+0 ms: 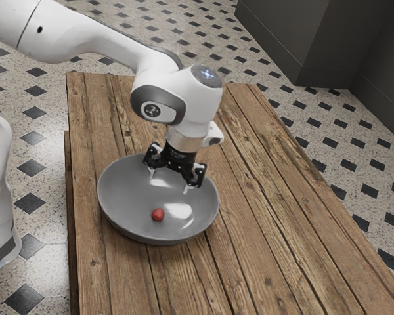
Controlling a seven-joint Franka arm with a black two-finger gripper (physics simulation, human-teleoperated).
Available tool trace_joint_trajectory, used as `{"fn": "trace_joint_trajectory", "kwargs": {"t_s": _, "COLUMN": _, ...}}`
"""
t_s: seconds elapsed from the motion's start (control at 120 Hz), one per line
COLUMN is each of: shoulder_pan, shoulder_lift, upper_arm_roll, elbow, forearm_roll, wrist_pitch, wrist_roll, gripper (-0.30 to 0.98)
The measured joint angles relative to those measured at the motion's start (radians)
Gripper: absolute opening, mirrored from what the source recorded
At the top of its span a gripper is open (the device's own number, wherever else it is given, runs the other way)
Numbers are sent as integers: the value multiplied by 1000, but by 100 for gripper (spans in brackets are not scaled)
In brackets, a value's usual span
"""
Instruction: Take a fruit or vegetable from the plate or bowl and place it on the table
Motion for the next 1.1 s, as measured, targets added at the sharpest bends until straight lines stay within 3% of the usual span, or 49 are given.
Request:
{"fn": "trace_joint_trajectory", "kwargs": {"t_s": 0.142, "shoulder_pan": 15, "shoulder_lift": -60, "upper_arm_roll": -76, "elbow": -56, "forearm_roll": -20, "wrist_pitch": 85, "wrist_roll": 88, "gripper": 69}}
{"fn": "trace_joint_trajectory", "kwargs": {"t_s": 0.358, "shoulder_pan": 56, "shoulder_lift": -125, "upper_arm_roll": -165, "elbow": -114, "forearm_roll": -111, "wrist_pitch": 142, "wrist_roll": 187, "gripper": 69}}
{"fn": "trace_joint_trajectory", "kwargs": {"t_s": 0.6, "shoulder_pan": 62, "shoulder_lift": -125, "upper_arm_roll": -175, "elbow": -130, "forearm_roll": -167, "wrist_pitch": 166, "wrist_roll": 256, "gripper": 69}}
{"fn": "trace_joint_trajectory", "kwargs": {"t_s": 0.758, "shoulder_pan": 106, "shoulder_lift": -200, "upper_arm_roll": -187, "elbow": -220, "forearm_roll": -207, "wrist_pitch": 179, "wrist_roll": 281, "gripper": 68}}
{"fn": "trace_joint_trajectory", "kwargs": {"t_s": 1.1, "shoulder_pan": 138, "shoulder_lift": -124, "upper_arm_roll": -201, "elbow": -221, "forearm_roll": -232, "wrist_pitch": 226, "wrist_roll": 320, "gripper": 67}}
